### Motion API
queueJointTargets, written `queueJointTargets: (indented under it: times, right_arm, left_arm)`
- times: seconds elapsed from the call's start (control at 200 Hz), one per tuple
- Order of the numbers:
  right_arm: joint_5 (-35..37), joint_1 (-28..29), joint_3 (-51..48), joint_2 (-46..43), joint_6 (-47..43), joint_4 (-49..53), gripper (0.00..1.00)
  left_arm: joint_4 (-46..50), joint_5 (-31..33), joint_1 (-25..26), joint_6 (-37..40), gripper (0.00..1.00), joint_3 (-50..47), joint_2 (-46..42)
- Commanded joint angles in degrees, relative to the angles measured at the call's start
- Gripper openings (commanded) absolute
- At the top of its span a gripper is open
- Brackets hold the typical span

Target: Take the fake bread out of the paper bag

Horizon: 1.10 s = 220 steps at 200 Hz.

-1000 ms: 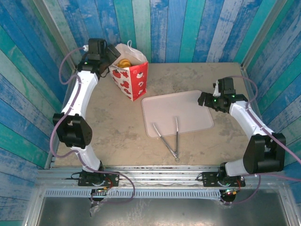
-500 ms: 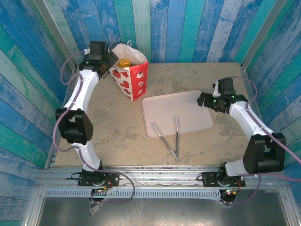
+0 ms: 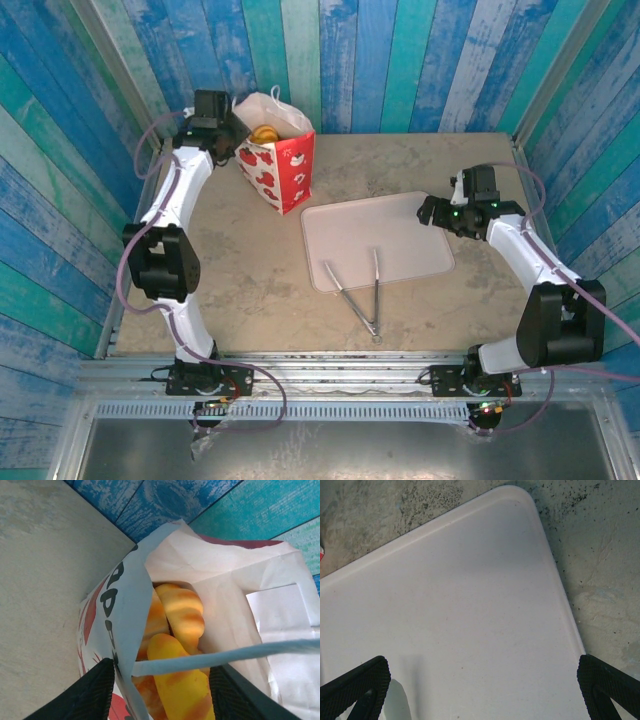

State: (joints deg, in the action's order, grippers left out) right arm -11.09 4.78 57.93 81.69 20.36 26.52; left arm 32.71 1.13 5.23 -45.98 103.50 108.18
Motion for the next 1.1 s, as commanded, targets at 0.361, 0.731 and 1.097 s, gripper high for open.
queueJointTargets:
  times: [0.361, 0.731, 1.097]
  right_arm:
    - [-2.3, -0.24, -1.24, -0.36, 0.0, -0.31, 1.0]
    - [-7.05, -0.29, -3.46, -2.71, -1.73, -2.88, 1.0]
    - [-7.69, 2.03, -9.17, -7.41, -1.03, -6.09, 1.0]
  left_arm:
    - [0.82, 0.04, -0.12, 2.09, 0.17, 3.4, 5.73]
    - [10.41, 5.17, -0.09, 16.95, 0.0, 22.17, 12.03]
    - [8.46, 8.01, -0.14, 36.06, 0.0, 25.69, 12.47]
